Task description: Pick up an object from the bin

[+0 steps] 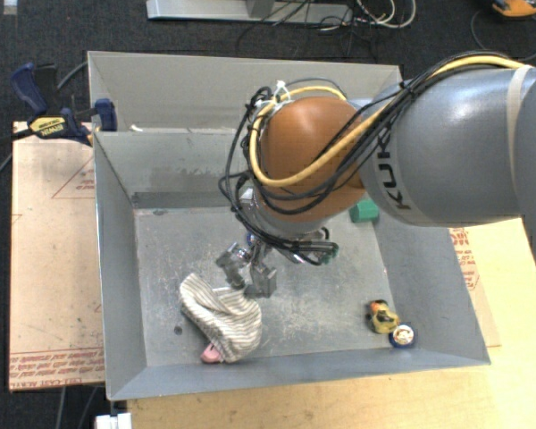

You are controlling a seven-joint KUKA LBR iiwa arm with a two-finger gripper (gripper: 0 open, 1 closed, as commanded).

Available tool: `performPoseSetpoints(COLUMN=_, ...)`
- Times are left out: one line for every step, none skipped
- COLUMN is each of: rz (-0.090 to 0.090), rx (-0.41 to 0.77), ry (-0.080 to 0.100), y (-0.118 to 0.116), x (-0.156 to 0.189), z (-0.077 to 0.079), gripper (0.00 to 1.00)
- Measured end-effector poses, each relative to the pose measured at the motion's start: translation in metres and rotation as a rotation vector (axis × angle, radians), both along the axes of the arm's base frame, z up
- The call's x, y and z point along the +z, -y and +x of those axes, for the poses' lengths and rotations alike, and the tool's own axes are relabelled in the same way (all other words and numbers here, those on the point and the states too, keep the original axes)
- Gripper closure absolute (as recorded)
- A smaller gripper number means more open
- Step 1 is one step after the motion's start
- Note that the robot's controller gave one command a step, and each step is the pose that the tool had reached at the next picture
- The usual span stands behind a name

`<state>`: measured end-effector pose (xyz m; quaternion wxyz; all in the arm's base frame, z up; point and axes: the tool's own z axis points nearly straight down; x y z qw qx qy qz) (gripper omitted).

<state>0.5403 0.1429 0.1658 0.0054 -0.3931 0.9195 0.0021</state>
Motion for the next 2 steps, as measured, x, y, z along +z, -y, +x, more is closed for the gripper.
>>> performPoseSetpoints(rz=0.002, rx=0.038, ry=0.012, y=0.022, x=0.021, z=0.027, gripper=1.00)
performPoseSetpoints(rz=0.003, rx=0.022, ry=0.003, y=0.012, x=0.101, z=0.019, gripper=1.00)
